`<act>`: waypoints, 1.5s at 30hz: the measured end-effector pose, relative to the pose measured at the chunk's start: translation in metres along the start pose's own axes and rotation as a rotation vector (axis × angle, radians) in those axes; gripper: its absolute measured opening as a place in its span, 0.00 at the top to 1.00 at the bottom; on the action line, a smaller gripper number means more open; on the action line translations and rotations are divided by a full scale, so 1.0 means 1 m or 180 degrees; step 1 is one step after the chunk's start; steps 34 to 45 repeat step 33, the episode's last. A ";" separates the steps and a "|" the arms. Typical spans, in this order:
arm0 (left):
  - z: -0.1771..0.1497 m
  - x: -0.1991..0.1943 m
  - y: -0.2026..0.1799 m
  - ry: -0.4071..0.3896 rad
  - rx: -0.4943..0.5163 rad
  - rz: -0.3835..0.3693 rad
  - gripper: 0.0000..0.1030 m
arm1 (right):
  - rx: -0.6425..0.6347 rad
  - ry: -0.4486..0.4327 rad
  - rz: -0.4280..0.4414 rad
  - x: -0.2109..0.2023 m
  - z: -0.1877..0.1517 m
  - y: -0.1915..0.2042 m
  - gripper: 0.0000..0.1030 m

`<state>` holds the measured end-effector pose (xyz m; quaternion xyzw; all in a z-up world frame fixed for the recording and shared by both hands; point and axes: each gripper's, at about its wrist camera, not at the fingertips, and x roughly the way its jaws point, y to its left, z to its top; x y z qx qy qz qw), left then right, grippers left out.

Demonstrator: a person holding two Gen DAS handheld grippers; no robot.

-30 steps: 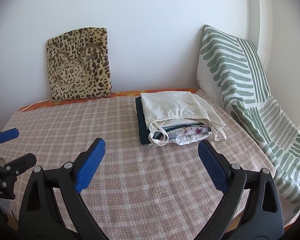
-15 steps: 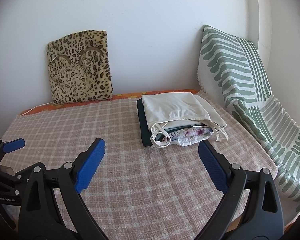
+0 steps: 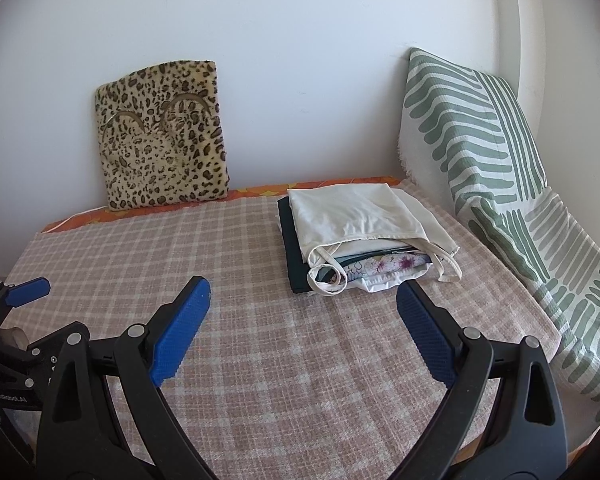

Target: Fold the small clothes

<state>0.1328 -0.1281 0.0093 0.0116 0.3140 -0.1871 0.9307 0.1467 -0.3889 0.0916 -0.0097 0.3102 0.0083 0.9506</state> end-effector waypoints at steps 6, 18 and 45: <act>0.001 -0.001 0.000 -0.0006 0.0002 -0.0010 0.01 | -0.0005 0.0001 0.0000 0.001 0.000 0.000 0.07; 0.001 -0.002 -0.002 0.0004 0.0039 -0.0039 0.01 | 0.0003 0.0011 0.0016 0.002 -0.001 0.002 0.07; -0.002 -0.004 -0.002 0.0002 0.0022 -0.0029 0.01 | 0.0027 0.0025 0.0033 0.004 0.000 -0.001 0.07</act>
